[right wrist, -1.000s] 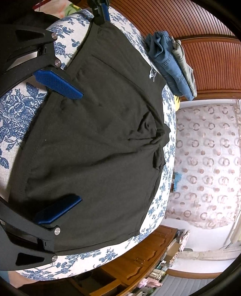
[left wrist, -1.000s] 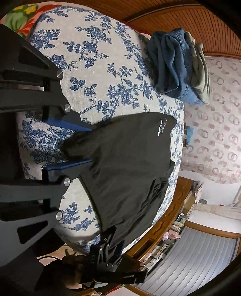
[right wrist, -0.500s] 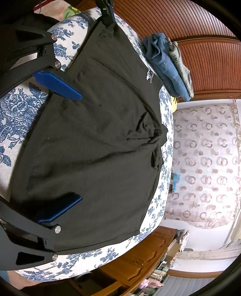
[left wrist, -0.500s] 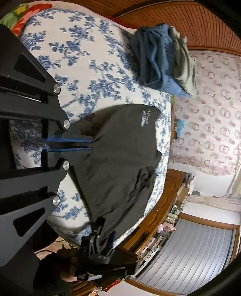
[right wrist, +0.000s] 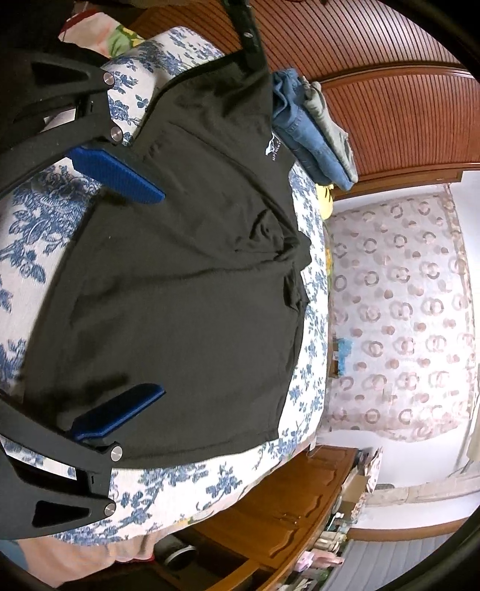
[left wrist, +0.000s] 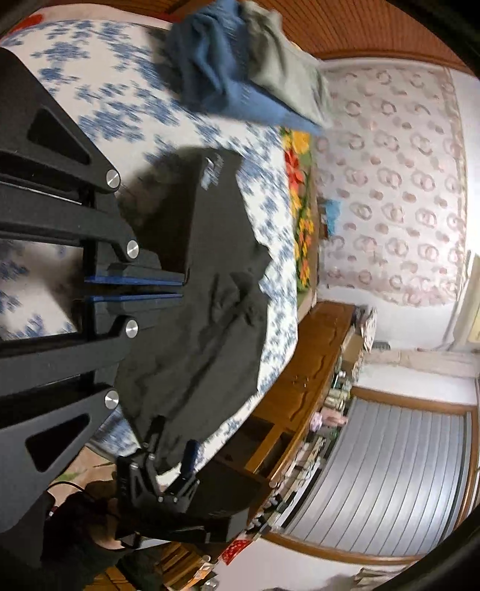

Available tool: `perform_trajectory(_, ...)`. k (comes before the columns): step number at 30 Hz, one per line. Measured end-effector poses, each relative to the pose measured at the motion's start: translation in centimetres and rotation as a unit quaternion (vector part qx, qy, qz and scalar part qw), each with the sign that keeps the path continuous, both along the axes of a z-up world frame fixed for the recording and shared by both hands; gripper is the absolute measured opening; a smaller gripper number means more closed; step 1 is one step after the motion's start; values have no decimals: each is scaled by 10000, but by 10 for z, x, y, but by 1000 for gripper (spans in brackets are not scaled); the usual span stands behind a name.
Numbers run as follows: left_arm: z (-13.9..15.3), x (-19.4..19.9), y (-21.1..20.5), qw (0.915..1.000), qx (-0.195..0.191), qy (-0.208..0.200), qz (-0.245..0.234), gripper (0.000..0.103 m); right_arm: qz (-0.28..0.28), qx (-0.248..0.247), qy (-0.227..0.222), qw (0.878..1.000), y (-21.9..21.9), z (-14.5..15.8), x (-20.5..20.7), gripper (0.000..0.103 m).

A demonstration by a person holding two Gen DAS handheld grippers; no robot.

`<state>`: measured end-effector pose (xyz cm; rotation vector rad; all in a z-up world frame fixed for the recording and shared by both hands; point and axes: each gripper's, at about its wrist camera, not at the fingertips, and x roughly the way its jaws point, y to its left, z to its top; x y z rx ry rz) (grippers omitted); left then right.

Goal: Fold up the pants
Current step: 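Lift the held edge with the left gripper, fold it over, then open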

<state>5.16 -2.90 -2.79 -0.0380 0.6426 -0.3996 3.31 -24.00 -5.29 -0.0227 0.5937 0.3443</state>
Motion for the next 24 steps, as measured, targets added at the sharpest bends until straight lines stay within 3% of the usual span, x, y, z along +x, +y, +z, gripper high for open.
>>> perform_trajectory(14,30,47,-84,9959,198,-197,-859,5,-234,106,-91,9996,-18,4,-7,97)
perform_trajectory(24,25,59,-103,9956,181,-45,-923,5,-352,140,-67,9993,-25,-1,-5,97)
